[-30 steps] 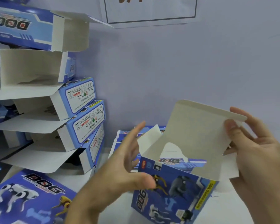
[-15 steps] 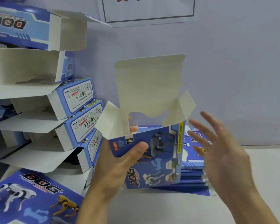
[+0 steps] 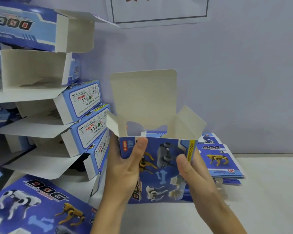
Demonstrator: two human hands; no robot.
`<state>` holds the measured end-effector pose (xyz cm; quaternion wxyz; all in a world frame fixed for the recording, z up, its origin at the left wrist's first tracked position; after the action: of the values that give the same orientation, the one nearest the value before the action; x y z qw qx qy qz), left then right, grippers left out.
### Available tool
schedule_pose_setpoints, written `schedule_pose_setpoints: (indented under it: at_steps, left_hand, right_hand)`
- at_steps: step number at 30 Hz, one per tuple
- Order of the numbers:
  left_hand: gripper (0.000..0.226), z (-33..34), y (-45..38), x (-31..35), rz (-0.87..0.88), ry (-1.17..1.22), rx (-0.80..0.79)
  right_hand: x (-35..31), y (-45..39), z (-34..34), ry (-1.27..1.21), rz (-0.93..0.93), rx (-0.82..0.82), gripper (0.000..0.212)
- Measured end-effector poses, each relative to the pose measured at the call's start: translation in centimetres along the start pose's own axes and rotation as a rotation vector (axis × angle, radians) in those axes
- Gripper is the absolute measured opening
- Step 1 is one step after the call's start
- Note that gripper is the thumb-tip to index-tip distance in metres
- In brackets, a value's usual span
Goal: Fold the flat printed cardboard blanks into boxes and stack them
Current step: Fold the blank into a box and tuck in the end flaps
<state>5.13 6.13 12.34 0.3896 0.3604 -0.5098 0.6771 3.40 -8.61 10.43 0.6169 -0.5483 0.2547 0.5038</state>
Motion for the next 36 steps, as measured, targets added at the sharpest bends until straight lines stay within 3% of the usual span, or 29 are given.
schedule_pose_setpoints:
  at_steps: [4,7,9,11,13,14,17,23,26,30,33,36]
  left_hand:
    - [0.071,0.9,0.7,-0.8,-0.122,0.03,-0.132]
    - [0.038,1.2,0.9,-1.4,-0.162,0.129,-0.262]
    - [0.038,1.6,1.1,-1.6,-0.169,0.102,-0.322]
    - [0.049,1.8,0.8,-2.0,-0.17,0.06,-0.284]
    - [0.081,2.0,0.4,-2.3,-0.141,0.012,-0.215]
    - [0.086,2.2,0.2,-2.2,-0.119,0.0,-0.188]
    - [0.066,1.8,-0.4,-1.6,-0.058,0.018,-0.115]
    - [0.066,1.8,0.0,-1.6,-0.1,0.016,-0.135]
    - [0.073,2.4,0.6,-1.5,-0.137,-0.016,-0.289]
    - [0.049,2.9,1.8,-1.6,-0.274,-0.183,-0.56]
    - [0.067,2.5,1.4,-2.2,-0.273,-0.209,-0.454]
    - [0.071,2.1,1.0,-2.2,-0.244,-0.195,-0.321]
  right_hand:
    - [-0.5,-0.1,-1.8,0.141,-0.025,0.151,0.089]
    - [-1.1,-0.2,-2.9,0.17,-0.049,0.191,0.106]
    - [-0.8,-0.2,-3.7,0.104,-0.017,0.213,0.111]
    - [0.0,-0.2,-4.4,0.052,0.02,0.253,0.118]
    - [0.8,-0.1,-4.6,-0.019,0.05,0.296,0.115]
    - [1.2,-0.1,-4.5,-0.043,0.062,0.297,0.106]
    - [1.8,-0.1,-3.8,-0.04,0.095,0.257,0.08]
    - [0.1,-0.3,-4.1,0.113,0.019,0.344,0.096]
    - [-0.8,-0.5,-5.0,0.045,-0.005,0.408,0.089]
    - [-1.2,-0.9,-6.0,-0.144,0.02,0.446,0.114]
    - [-0.6,-0.9,-5.8,-0.21,0.076,0.446,0.118]
    - [0.2,-0.7,-5.2,-0.281,0.155,0.406,0.118]
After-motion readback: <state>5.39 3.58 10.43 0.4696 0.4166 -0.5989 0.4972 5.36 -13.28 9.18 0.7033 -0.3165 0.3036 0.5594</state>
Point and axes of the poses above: each hand's wrist, its own y-axis away from the middle knuckle, its own z-axis out of the palm, x = y × z, the point moved 6 cm from there along -y, towards the middle knuckle, and after that the axes turned 4 degrees about -y, right-handed, at the moved point
